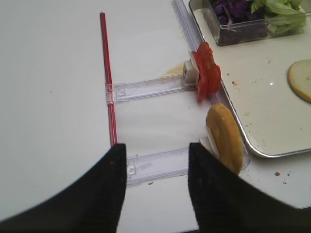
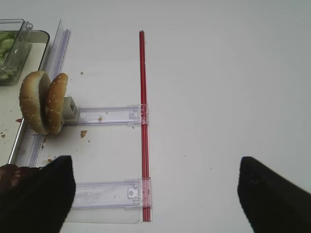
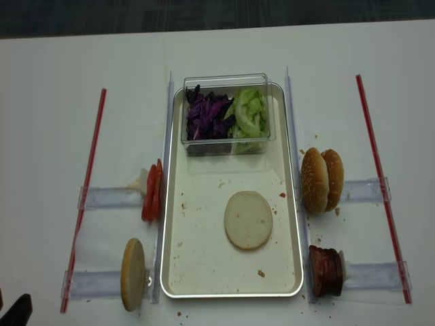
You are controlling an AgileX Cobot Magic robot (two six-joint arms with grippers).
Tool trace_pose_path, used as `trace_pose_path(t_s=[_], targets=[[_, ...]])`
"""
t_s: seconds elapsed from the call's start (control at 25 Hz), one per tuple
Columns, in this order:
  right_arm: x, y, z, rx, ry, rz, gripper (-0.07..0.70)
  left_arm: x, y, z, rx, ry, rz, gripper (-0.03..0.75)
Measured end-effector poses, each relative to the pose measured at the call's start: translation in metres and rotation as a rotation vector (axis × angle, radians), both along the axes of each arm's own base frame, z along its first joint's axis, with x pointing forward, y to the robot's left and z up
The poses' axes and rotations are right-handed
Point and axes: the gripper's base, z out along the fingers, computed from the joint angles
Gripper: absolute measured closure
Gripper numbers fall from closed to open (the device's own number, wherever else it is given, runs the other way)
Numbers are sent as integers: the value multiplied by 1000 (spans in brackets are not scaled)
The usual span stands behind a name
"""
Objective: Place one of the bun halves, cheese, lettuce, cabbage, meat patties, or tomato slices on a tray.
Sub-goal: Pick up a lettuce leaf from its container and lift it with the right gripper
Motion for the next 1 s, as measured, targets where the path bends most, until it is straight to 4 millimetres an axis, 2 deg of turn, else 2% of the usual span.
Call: trace_pose_path(t_s=[0.68,0.8,1.0], targets=[[0,4,0,34,-4,30,-67,0,0,0,0,0,0,407],[0,4,5,26,4,36,-67,0,0,0,0,0,0,407],[17,5,26,41,95,50,-67,0,0,0,0,0,0,407]])
